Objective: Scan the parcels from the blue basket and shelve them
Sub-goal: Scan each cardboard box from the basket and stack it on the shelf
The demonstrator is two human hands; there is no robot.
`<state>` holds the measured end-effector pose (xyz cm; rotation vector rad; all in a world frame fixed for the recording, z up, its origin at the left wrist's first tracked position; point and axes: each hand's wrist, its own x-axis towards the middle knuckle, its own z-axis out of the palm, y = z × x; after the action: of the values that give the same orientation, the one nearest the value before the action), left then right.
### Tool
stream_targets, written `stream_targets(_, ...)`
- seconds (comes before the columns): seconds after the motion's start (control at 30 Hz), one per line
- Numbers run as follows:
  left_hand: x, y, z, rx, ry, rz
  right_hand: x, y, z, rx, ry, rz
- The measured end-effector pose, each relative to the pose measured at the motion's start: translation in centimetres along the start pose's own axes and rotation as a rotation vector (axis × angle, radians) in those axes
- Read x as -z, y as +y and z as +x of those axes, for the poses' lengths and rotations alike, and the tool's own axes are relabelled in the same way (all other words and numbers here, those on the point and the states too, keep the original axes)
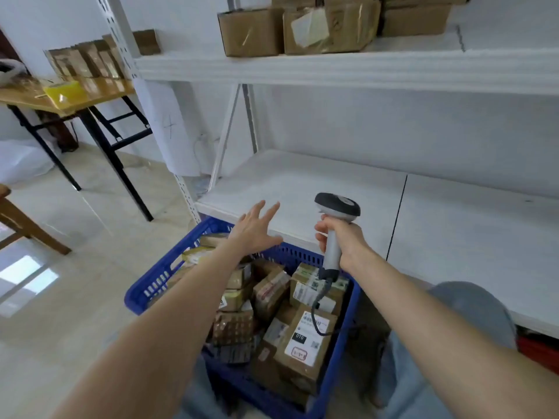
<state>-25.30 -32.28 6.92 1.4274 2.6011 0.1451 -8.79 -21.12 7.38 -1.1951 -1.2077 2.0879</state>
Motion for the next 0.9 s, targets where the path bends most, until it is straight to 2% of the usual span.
stream_targets(0.27, -10.9, -2.5, -0.5, 0.147, -0.329, -0.175, 1.0, 8.3, 4.6, -0.238, 0.069, -0.147)
stream_targets(0.6, -21.9, 0.5, -0.9, 0.353, -0.631, -0.409, 3.2, 15.4, 8.5, -0.466, 0.104, -0.417)
stream_targets(0.77, -25.7, 0.8, -1.2, 0.405, -0.655, -0.453, 2.9, 16.2, 9.8, -0.516, 0.128, -0.514)
stream_targets(0.9, -26.3, 0.7, -0.6, 0.419, -0.634, -0.470, 2.7, 17.4, 10.9, -0.553, 0.088, -0.454)
